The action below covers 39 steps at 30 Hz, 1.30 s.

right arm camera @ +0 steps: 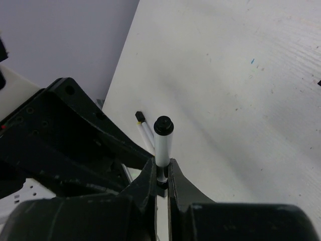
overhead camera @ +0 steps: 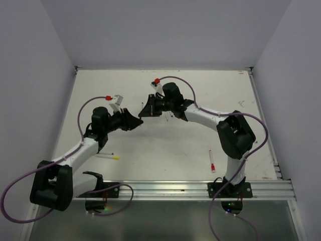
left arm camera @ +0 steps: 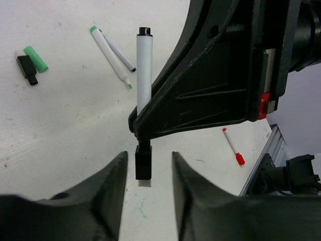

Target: Open the pen caps

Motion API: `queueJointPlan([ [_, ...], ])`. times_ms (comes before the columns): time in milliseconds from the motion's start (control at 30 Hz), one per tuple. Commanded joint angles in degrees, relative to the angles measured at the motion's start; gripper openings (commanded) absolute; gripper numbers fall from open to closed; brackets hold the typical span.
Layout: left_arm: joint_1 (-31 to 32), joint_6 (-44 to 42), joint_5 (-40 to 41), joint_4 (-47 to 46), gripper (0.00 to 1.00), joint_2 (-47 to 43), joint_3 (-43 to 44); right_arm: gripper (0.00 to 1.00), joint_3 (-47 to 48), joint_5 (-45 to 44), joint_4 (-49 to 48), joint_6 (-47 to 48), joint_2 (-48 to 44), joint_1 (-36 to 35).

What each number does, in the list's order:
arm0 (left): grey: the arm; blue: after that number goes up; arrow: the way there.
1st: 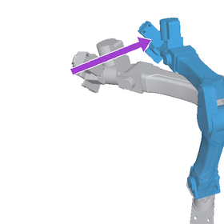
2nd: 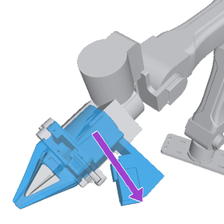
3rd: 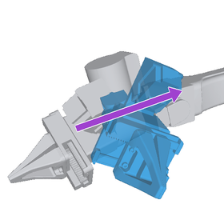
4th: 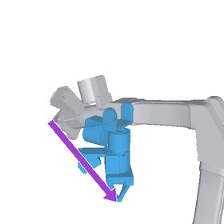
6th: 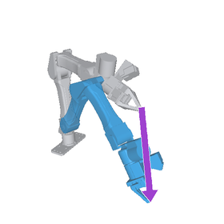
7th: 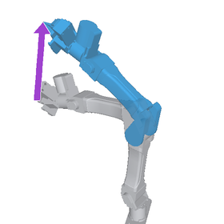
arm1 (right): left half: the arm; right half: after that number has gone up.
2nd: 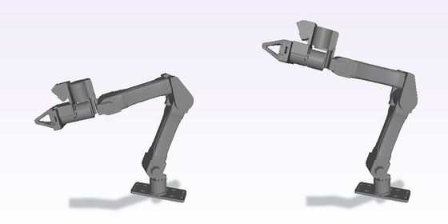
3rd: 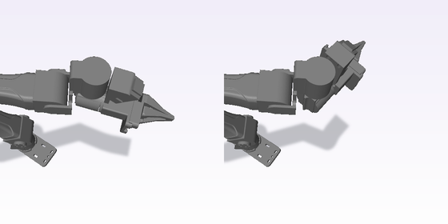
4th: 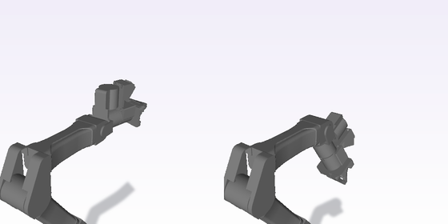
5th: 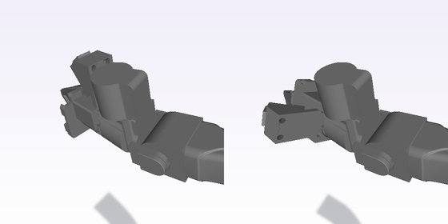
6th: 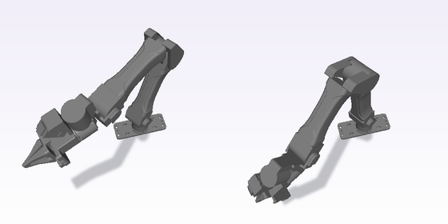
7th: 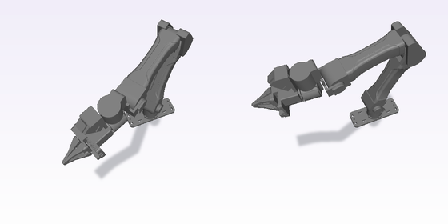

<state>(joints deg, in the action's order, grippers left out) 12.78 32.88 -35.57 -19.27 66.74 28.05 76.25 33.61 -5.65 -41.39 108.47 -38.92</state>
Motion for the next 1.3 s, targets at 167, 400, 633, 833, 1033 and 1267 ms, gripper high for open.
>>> queueJointPlan([
  [167,1.1,-1.5,0.9,-0.2,0.63,-0.6,1.2,0.00,-2.1,-2.8,-1.8,-0.8,-1.7,0.0],
  [400,1.6,-1.9,1.6,-0.2,0.59,0.4,1.5,0.00,-2.4,-1.2,-4.2,-3.3,-2.1,0.0],
  [633,2.3,-2.7,0.2,-0.2,0.26,3.0,2.8,0.00,-2.9,0.1,-6.2,-5.5,-2.0,-0.1],
  [833,2.3,-3.3,-3.6,-0.9,0.00,4.1,3.6,0.00,-3.6,1.5,-7.8,-5.5,-2.4,0.0],
  [1033,2.3,3.9,-14.3,-13.6,0.00,1.1,0.9,0.00,-5.5,7.2,-14.7,-3.5,-3.2,3.2],
  [1267,2.3,19.6,-22.6,-39.7,0.00,1.7,-3.8,0.00,-12.4,15.3,-46.0,-15.5,-3.3,7.3],
])
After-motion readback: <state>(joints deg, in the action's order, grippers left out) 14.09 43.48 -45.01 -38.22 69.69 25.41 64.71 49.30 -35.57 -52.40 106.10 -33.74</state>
